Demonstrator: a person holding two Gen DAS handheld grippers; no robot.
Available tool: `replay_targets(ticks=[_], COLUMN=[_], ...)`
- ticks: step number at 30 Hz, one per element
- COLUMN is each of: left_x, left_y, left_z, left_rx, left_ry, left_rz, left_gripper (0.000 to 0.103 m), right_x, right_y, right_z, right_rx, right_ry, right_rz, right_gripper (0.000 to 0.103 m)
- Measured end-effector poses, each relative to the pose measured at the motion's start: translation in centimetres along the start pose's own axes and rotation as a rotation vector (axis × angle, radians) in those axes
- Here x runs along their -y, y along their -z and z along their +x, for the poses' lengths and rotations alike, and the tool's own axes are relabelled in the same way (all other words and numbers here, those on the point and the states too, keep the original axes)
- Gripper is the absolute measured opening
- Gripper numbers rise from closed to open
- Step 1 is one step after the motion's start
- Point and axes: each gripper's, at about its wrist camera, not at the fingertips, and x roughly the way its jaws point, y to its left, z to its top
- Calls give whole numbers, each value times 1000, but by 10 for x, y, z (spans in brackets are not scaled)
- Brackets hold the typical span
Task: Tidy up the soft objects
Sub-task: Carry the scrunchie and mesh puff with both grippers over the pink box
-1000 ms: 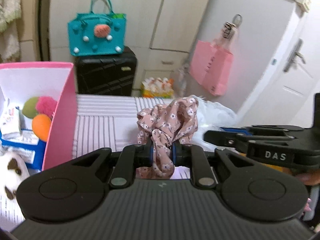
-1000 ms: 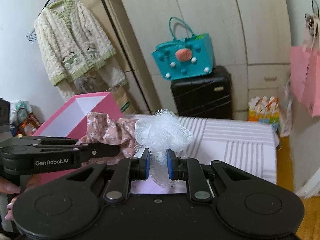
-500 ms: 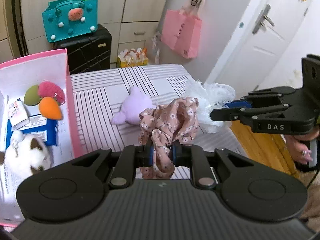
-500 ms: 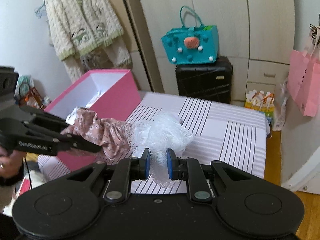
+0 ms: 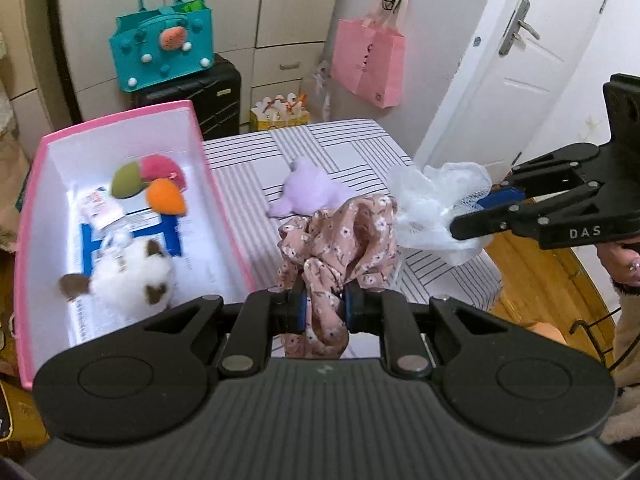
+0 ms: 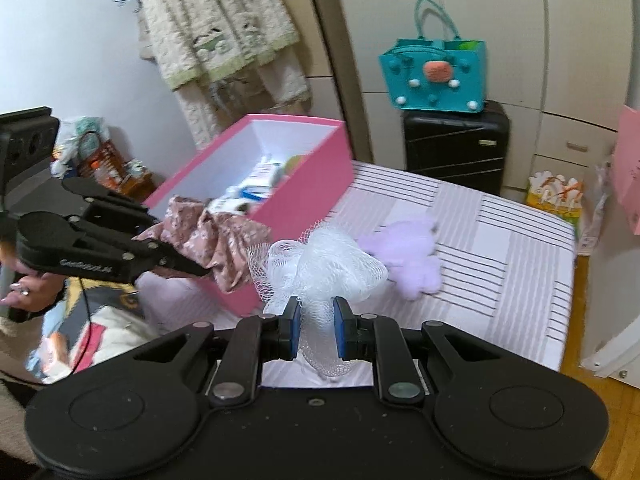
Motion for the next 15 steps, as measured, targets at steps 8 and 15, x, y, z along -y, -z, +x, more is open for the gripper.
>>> replay_targets(ticks=[8,15], left_x=[-26,-59], left_y=[8,2], left_z=[-51,-85], left_rx=[62,143], left_ry=[-39,-121], left_rz=[-5,-23], left_gripper=[15,15], right_x=[-42,-79], right_y=[-24,-65], right_z=[1,16], right_rx=[10,25], right_ry=[-112,-243], right_rz=[-52,-67], right_gripper=[20,20])
